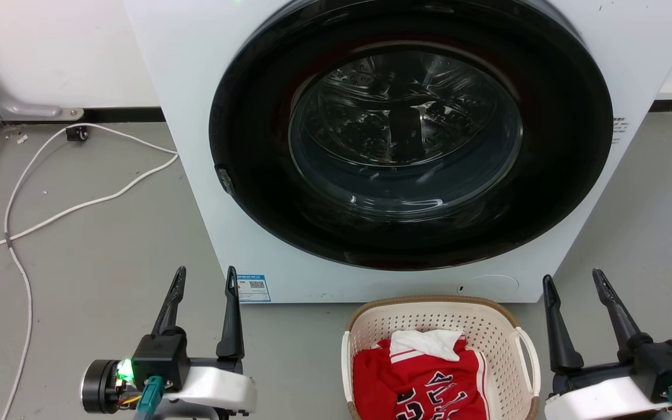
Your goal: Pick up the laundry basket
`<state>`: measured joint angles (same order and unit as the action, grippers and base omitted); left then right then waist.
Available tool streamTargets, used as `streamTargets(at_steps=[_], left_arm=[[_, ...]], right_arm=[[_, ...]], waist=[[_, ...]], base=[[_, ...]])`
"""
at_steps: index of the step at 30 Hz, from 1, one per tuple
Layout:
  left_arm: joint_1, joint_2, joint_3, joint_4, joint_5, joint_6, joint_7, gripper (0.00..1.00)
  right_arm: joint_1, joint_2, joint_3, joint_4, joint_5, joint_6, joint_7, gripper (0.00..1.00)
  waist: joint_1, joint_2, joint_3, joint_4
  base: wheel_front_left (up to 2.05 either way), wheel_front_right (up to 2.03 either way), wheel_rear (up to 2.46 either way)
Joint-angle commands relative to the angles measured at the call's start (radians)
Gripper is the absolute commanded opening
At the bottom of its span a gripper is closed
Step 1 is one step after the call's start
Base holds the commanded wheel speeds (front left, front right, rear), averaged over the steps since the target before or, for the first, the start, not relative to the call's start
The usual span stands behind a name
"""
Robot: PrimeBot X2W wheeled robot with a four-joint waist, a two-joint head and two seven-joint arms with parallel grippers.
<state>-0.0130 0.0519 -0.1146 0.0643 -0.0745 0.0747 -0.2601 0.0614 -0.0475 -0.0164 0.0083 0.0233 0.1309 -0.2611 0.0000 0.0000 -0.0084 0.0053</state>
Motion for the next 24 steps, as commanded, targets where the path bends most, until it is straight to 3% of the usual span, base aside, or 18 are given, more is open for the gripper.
streamTargets(at_steps=[1, 10, 24], left_arm=[[0.013, -0.001, 0.002, -0.006, 0.012, 0.002, -0.008, 1.00], [0.013, -0.002, 0.000, 0.001, -0.002, 0.006, -0.008, 1.00], [0.014, -0.002, 0.000, 0.012, 0.001, 0.015, -0.008, 1.00]], right_arm=[[0.012, -0.005, 0.000, 0.002, -0.005, 0.000, -0.004, 1.00], [0.010, -0.005, -0.005, 0.027, 0.058, 0.000, -0.004, 1.00], [0.009, -0.005, -0.001, 0.038, 0.065, 0.000, -0.004, 1.00]], waist=[[0.0000, 0.0000, -0.001, 0.000], [0.0000, 0.0000, -0.001, -0.002], [0.0000, 0.0000, 0.001, -0.001]], base=[[0.00, 0.00, 0.00], [0.00, 0.00, 0.00], [0.00, 0.00, 0.00]])
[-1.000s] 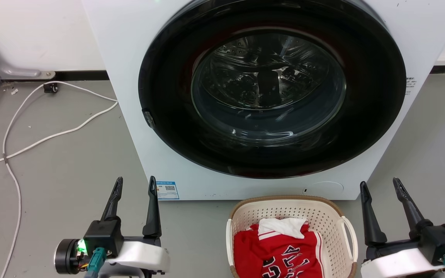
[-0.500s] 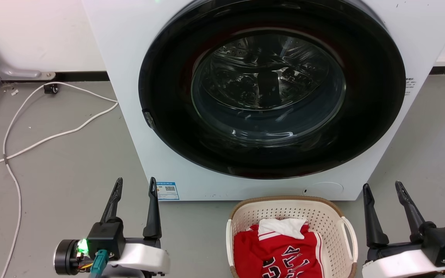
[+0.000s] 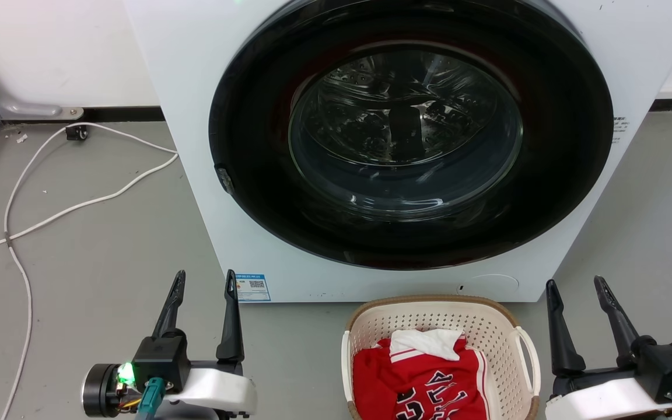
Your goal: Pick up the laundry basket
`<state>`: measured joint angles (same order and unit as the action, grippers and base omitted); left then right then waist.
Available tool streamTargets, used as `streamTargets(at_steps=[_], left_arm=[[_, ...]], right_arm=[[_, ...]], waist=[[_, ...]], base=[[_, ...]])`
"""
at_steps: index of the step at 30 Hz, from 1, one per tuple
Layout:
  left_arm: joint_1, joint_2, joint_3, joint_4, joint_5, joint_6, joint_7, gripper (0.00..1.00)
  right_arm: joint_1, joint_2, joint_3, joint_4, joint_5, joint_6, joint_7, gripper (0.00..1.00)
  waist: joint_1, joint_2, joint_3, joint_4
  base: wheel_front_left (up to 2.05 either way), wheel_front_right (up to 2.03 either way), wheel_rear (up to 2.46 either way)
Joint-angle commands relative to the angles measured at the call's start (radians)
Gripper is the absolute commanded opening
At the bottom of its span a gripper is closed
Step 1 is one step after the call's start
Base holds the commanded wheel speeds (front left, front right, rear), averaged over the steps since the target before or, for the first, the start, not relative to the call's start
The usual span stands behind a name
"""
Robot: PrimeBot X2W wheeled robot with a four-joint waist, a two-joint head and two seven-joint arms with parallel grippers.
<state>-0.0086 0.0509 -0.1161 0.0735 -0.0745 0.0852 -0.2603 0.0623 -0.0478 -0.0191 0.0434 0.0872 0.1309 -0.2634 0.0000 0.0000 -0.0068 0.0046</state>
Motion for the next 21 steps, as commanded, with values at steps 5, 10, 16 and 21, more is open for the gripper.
streamTargets(at_steps=[5, 10, 16, 21], left_arm=[[0.011, -0.001, 0.003, 0.007, 0.005, 0.007, -0.008, 1.00], [0.010, -0.001, 0.004, 0.009, 0.004, 0.008, -0.008, 1.00], [0.000, -0.001, 0.001, 0.014, 0.003, 0.007, -0.008, 1.00], [-0.025, -0.001, -0.008, 0.028, -0.004, 0.000, -0.007, 1.00]], right_arm=[[0.010, -0.004, 0.004, 0.008, -0.006, 0.000, -0.002, 1.00], [0.009, -0.004, 0.005, 0.010, -0.006, 0.000, -0.002, 1.00], [0.003, -0.004, 0.002, 0.009, -0.008, 0.000, -0.002, 1.00], [-0.008, -0.004, -0.013, 0.024, -0.030, 0.000, -0.002, 1.00]], waist=[[0.0000, 0.0000, -0.001, -0.002], [0.0000, 0.0000, -0.001, -0.004], [0.0000, 0.0000, 0.007, -0.005], [0.0000, 0.0000, 0.023, -0.004]], base=[[0.00, 0.00, 0.00], [0.00, 0.00, 0.00], [0.00, 0.00, 0.00], [0.00, 0.00, 0.00]])
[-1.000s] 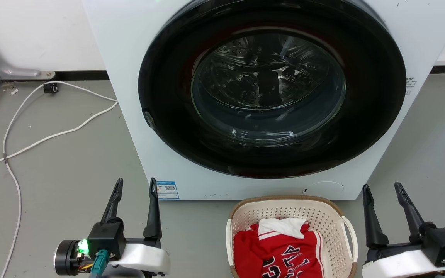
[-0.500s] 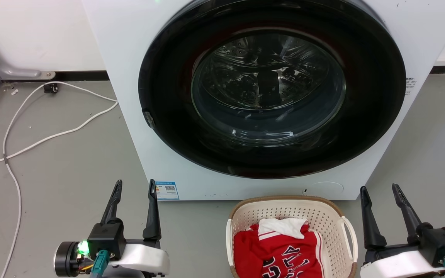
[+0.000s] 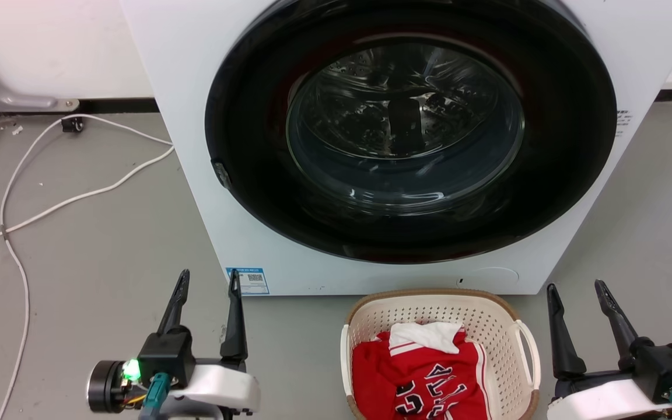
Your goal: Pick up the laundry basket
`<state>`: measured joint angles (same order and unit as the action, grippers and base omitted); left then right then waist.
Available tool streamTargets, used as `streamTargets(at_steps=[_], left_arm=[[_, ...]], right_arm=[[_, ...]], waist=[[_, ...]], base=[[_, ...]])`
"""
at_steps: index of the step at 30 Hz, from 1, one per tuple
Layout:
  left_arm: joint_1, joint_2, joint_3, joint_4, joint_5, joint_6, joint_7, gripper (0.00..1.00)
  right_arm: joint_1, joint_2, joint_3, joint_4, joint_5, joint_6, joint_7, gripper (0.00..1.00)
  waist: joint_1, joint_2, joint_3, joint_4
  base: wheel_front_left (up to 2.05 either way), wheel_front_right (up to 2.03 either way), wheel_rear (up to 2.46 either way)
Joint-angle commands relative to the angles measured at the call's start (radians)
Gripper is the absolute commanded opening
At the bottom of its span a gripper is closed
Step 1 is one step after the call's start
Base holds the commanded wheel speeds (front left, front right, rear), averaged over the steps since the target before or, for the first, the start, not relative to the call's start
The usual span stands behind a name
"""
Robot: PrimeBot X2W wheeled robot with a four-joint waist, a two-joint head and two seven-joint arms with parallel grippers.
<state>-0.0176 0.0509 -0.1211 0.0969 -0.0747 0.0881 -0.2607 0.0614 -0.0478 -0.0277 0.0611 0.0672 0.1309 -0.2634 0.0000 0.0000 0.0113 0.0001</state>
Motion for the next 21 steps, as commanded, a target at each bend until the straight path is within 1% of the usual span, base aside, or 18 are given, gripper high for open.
streamTargets(at_steps=[1, 7, 9, 13, 21], left_arm=[[-0.021, -0.001, -0.008, 0.011, -0.009, -0.005, -0.006, 1.00], [-0.079, -0.001, -0.045, 0.064, -0.030, -0.025, -0.005, 1.00], [-0.117, -0.001, -0.068, 0.103, -0.043, -0.036, -0.005, 1.00], [-0.170, -0.001, -0.092, 0.160, -0.056, -0.052, -0.005, 1.00], [-0.321, 0.000, -0.161, 0.349, -0.073, -0.089, -0.005, 1.00]], right_arm=[[-0.012, -0.004, -0.008, 0.013, -0.017, 0.000, -0.002, 1.00], [-0.060, -0.004, -0.044, 0.070, -0.066, 0.000, -0.002, 1.00], [-0.104, -0.004, -0.068, 0.105, -0.102, 0.000, -0.002, 1.00], [-0.156, -0.004, -0.086, 0.148, -0.137, 0.000, -0.002, 1.00], [-0.309, -0.003, -0.131, 0.275, -0.226, -0.001, -0.002, 1.00]], waist=[[0.0000, 0.0000, 0.010, 0.000], [0.0000, 0.0000, 0.070, -0.008], [0.0000, 0.0000, 0.118, -0.016], [0.0000, 0.0000, 0.174, -0.028], [0.0000, 0.0000, 0.327, -0.062]], base=[[0.00, 0.00, 0.00], [0.00, 0.00, 0.00], [0.00, 0.00, 0.00], [0.00, 0.00, 0.00], [0.00, 0.00, 0.00]])
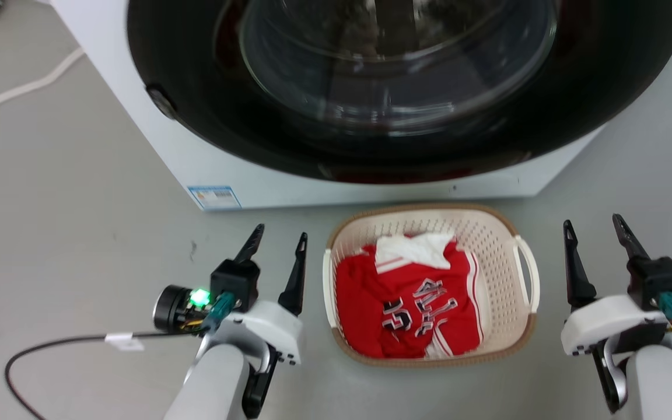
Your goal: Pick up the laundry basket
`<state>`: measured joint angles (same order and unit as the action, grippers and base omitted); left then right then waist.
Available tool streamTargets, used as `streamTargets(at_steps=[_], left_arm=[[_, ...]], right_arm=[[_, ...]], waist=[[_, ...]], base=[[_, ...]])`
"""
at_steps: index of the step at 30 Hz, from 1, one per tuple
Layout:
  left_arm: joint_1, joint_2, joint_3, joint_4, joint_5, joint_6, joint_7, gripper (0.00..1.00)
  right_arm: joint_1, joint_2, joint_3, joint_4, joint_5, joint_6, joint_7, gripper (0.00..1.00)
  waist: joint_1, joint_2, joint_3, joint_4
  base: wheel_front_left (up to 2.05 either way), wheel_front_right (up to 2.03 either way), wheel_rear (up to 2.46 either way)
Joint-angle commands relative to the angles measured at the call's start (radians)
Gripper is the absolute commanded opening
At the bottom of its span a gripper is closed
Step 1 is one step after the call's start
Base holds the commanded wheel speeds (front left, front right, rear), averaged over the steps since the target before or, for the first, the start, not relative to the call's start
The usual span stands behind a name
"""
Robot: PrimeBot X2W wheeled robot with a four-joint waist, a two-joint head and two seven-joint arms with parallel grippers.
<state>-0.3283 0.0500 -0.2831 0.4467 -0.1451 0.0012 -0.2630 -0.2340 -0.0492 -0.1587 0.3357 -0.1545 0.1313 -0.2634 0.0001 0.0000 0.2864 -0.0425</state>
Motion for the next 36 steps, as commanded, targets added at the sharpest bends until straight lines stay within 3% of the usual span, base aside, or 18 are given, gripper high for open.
streamTargets(at_steps=[1, 23, 36], left_arm=[[-0.033, 0.001, -0.007, 0.028, -0.005, -0.006, -0.003, 1.00], [-0.442, 0.001, -0.144, 0.559, -0.141, -0.077, -0.003, 1.00], [-0.547, 0.002, -0.256, 0.684, -0.251, -0.109, 0.017, 1.00]], right_arm=[[-0.030, -0.002, -0.005, 0.024, -0.015, -0.001, -0.002, 1.00], [-0.401, -0.048, -0.105, 0.542, -0.210, -0.001, -0.002, 1.00], [-0.579, -0.064, -0.148, 0.761, -0.322, -0.001, -0.002, 1.00]], waist=[[-0.0001, 0.0000, 0.069, -0.023], [-0.0001, 0.0000, 0.426, -0.048], [-0.0001, 0.0000, 0.540, -0.033]], base=[[0.00, 0.00, 0.00], [0.00, 0.00, 0.00], [0.00, 0.00, 0.00]])
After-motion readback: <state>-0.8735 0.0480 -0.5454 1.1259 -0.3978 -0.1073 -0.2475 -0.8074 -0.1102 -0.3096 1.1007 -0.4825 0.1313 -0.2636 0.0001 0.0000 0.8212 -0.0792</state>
